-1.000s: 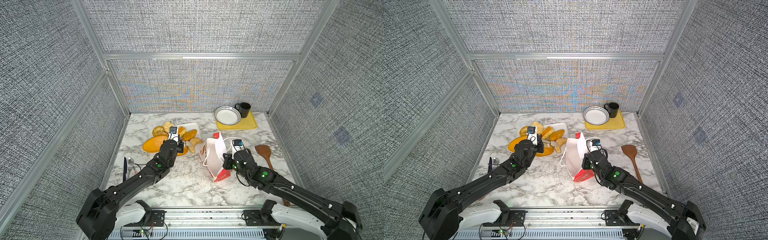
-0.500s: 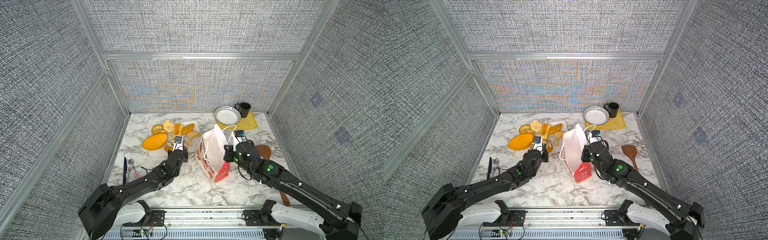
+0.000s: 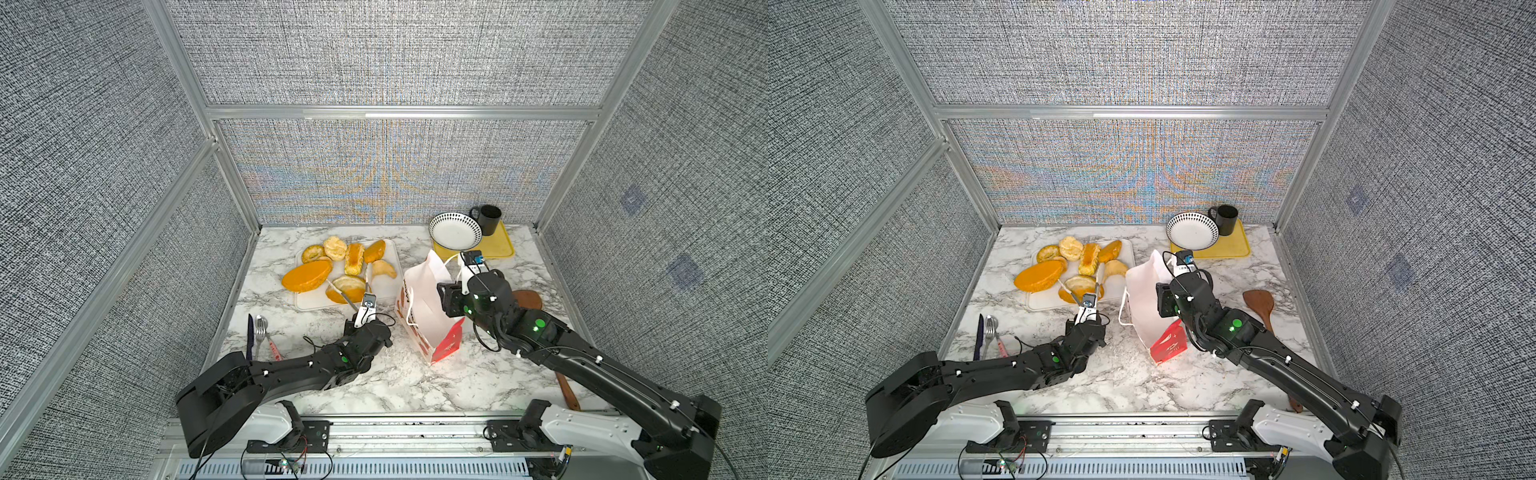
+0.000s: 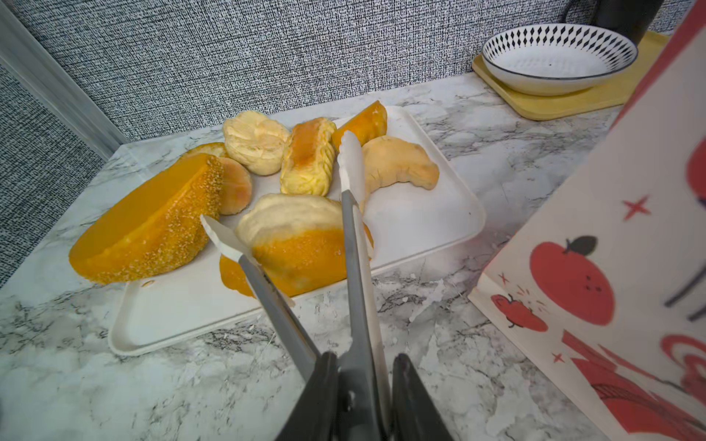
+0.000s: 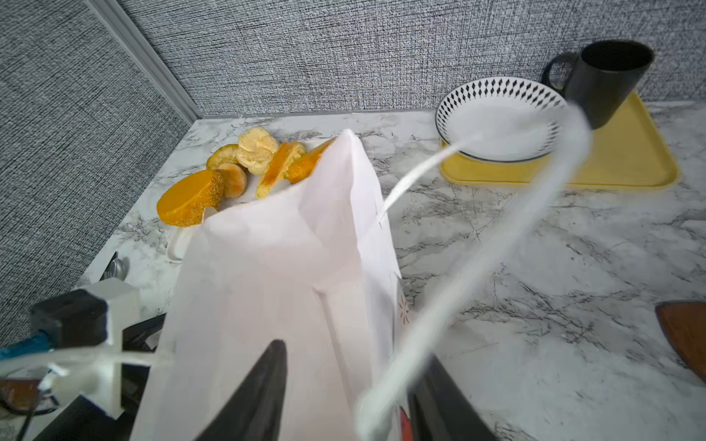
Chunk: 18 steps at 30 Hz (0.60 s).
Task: Pack bread into a paper bag
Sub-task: Adjust the paper bag at the center of the board.
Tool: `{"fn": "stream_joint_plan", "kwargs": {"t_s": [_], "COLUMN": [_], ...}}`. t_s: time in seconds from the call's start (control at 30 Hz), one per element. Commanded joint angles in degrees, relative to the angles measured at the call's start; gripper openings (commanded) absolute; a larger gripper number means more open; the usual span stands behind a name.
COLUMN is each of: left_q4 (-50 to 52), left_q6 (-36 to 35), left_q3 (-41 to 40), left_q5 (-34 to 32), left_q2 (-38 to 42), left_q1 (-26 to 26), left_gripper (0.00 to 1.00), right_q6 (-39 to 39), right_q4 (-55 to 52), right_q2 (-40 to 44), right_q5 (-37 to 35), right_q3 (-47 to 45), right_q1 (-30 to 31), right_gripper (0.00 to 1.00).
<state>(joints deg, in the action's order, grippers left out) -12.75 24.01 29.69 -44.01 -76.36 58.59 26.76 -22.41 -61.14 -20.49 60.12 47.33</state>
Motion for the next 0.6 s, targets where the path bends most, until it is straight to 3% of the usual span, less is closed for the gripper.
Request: {"fn": "stream_joint_plan", "kwargs": {"t_s": [0.0, 0.17, 0.37, 0.47, 0.57], "left_q4": [3.48, 3.79, 3.56, 9.89, 19.94], "left_q6": [3.76, 3.59, 3.62, 5.13, 9.29], "left_q3": [0.19, -0.02, -1.3, 1.65, 6.93], "left_q5": [1.05, -0.17, 2.05, 0.57, -2.92], "left_q2": [0.95, 5.01, 13.99, 16.11, 15.71], "left_q1": [1.28, 3.16, 4.08, 4.07, 4.06], "left_gripper": [0.41, 0.58, 0.7, 0.72, 0.73], "right_q6": [-2.13, -4.0, -4.79, -4.19, -4.33], "right_q4": [0.19, 1.2, -0.31, 0.37, 2.81], "right_q2": [1.21, 3.09, 3.48, 3.83, 4.15], "right_q5": [3.49, 4.02, -6.0, -11.6, -12.7], "right_q3": [2.1, 4.26, 6.06, 4.79, 2.51], "right_q1": [0.29, 0.31, 0.0, -0.78, -2.33], "right_gripper": [0.63, 0.67, 0.67, 0.68, 0.68]}}
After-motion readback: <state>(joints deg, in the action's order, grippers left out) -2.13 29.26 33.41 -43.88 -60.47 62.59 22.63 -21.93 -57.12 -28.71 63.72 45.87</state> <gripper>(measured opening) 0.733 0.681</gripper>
